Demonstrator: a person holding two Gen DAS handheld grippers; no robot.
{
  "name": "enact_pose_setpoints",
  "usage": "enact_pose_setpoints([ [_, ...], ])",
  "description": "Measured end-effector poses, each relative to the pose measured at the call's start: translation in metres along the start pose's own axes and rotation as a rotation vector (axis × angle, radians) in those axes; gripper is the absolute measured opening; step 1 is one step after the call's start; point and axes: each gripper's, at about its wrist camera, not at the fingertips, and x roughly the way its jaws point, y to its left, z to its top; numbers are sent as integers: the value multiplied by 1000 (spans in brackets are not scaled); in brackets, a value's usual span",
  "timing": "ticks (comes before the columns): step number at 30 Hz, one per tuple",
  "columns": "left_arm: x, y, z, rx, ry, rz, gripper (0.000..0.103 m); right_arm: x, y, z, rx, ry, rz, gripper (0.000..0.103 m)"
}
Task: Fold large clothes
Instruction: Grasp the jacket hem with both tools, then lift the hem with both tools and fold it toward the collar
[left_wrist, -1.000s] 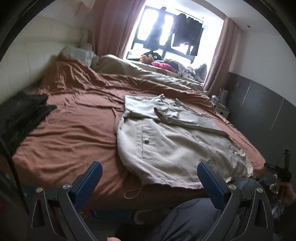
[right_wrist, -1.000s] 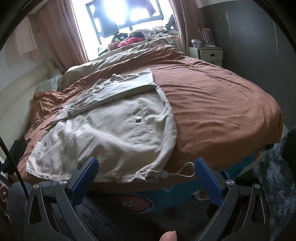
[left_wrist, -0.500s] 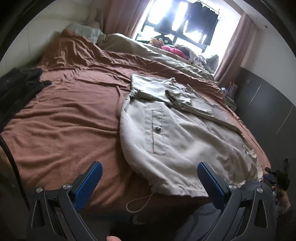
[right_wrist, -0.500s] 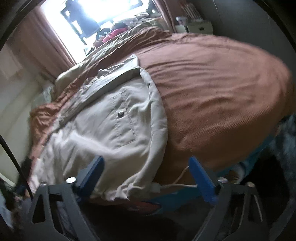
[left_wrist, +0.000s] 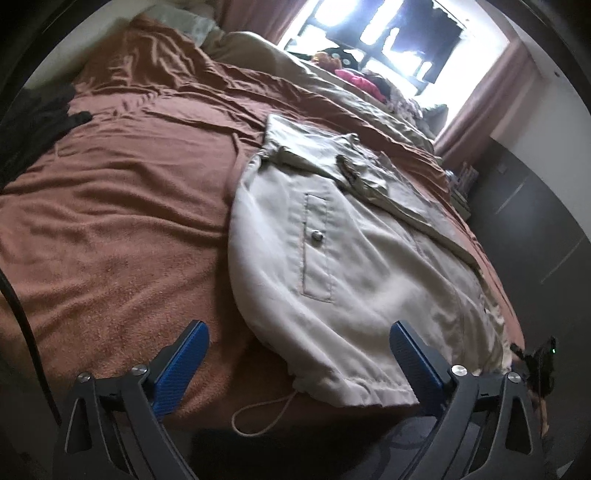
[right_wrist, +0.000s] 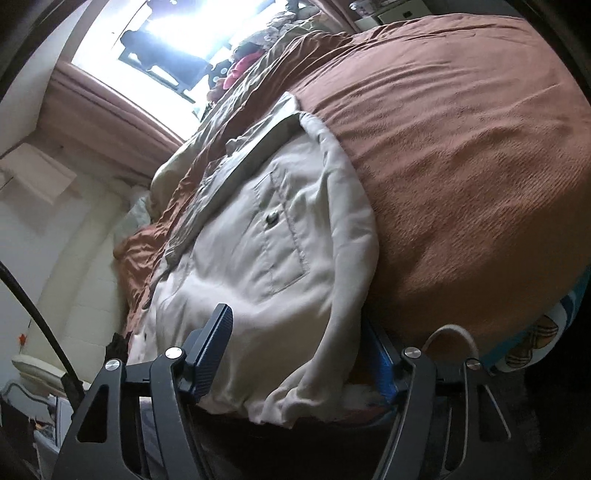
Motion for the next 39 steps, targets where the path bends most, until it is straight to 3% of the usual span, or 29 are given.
enact_pose_setpoints([
  [2, 6, 3, -1, -16, 13, -4, 92, 1, -1, 1, -8, -3, -11, 66],
  [8, 34, 16, -3, -78, 84, 23, 59, 7, 2, 5, 2, -43, -53, 63],
  [16, 58, 26, 10, -130, 83, 16, 42, 24, 23, 12, -38, -60, -176, 62],
  [18, 61, 24, 11, -127, 83, 14, 39, 24, 23, 13, -25, -76, -193, 57],
  [21, 60, 20, 5, -127, 86, -21, 38, 22, 20, 7, -1, -86, -232, 36],
  [25, 54, 19, -8, -124, 69, -59, 35, 21, 23, -5, 7, -63, -178, 26],
  [28, 54, 19, -9, -132, 77, -74, 24, 17, 24, -13, 6, -70, -169, 20],
  [29, 56, 17, -9, -127, 88, -80, 17, 16, 23, -13, 13, -74, -179, 7],
  [30, 55, 14, -10, -115, 86, -67, 14, 12, 22, -13, 28, -81, -178, 3],
  [33, 45, 6, -6, -90, 57, -44, 8, -2, 25, -8, 52, -120, -131, 1],
  [39, 15, -5, 8, -89, -2, -55, 5, -37, 63, 2, -22, -168, -63, 0],
])
